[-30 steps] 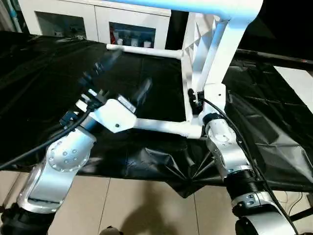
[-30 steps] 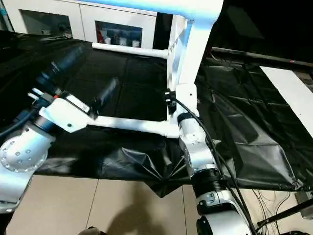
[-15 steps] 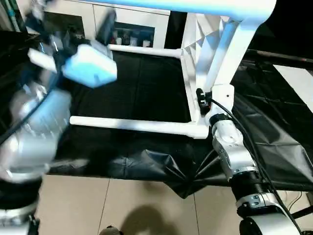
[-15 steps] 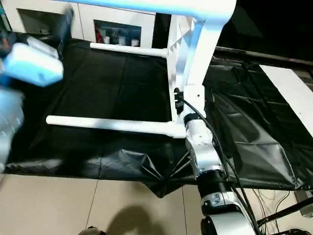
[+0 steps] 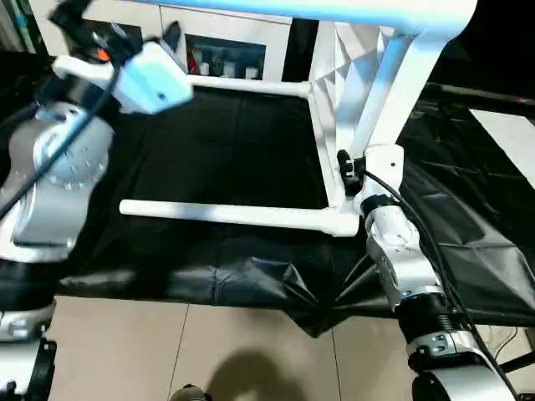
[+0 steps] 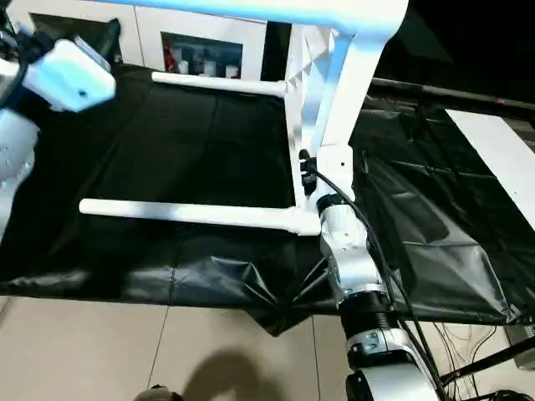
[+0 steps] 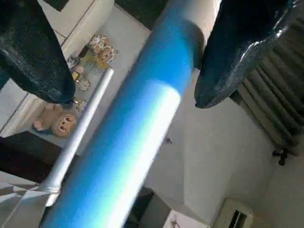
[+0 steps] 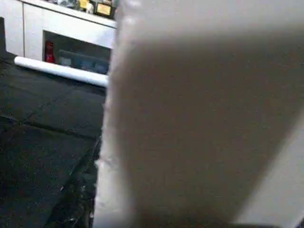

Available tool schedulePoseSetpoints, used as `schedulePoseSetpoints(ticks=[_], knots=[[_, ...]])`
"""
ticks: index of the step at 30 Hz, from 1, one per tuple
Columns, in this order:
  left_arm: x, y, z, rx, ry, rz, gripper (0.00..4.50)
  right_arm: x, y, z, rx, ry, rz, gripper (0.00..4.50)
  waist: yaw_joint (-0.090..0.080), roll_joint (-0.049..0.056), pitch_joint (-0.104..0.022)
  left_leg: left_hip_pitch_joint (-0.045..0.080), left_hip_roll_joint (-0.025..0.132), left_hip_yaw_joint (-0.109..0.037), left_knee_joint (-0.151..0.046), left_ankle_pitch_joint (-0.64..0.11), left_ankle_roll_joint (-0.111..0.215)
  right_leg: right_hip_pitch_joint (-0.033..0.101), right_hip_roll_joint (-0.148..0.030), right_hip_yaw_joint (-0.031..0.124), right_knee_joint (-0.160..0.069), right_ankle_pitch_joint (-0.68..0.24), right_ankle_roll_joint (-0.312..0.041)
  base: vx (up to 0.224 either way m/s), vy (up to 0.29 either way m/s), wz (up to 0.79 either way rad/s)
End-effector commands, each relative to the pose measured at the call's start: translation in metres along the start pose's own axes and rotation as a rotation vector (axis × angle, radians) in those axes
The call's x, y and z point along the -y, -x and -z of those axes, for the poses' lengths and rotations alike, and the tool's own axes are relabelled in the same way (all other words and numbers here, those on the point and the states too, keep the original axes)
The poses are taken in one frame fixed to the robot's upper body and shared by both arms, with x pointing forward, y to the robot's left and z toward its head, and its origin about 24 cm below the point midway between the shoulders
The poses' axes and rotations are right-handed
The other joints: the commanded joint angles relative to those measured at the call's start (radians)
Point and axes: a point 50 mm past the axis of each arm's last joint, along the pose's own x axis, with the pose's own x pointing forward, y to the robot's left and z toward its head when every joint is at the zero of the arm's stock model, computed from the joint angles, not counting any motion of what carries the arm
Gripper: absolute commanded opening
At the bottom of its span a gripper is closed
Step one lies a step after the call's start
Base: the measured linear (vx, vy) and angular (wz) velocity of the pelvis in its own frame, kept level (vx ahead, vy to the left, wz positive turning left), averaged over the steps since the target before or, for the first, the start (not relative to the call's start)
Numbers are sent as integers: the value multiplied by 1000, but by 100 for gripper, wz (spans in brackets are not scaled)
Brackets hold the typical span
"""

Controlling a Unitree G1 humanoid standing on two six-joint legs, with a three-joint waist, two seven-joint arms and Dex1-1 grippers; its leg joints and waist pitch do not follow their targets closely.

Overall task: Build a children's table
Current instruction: Flip table

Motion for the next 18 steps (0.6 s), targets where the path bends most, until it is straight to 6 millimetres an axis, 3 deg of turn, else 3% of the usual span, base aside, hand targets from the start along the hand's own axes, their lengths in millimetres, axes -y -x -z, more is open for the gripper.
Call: schedulePoseSetpoints(ticks=[1, 4, 10, 14, 18], knots=[[-6, -3, 3, -12, 17, -18, 414, 2, -3, -25, 144, 88, -39, 204, 8, 23, -78, 32, 41, -16, -59, -51, -34, 45, -70, 39, -40, 224, -174, 0, 0, 0], [-7, -5, 2, -1, 26, -22, 370, 4, -4, -27, 155, 101, -39, 204, 9, 23, -77, 33, 44, -16, -60, -59, -31, 44, -70, 38, -41, 211, -175, 0, 0, 0], [-1, -4, 2, -11, 64, 7, 324, 16, -11, -45, 208, 140, -38, 204, 16, 22, -75, 33, 45, -14, -59, -68, -30, 43, -72, 39, -42, 188, -177, 0, 0, 0], [1, -3, 1, -9, 87, 23, 306, 25, -16, -59, 239, 166, -39, 204, 19, 20, -78, 27, 42, -13, -54, -29, -11, 47, -70, 40, -37, 219, -180, 0, 0, 0], [3, -1, 2, -24, 105, 28, 271, 35, -21, -84, 307, 231, -47, 204, 20, 16, -82, 22, 38, -10, -46, 34, 18, 48, -65, 38, -30, 288, -186, 0, 0, 0]])
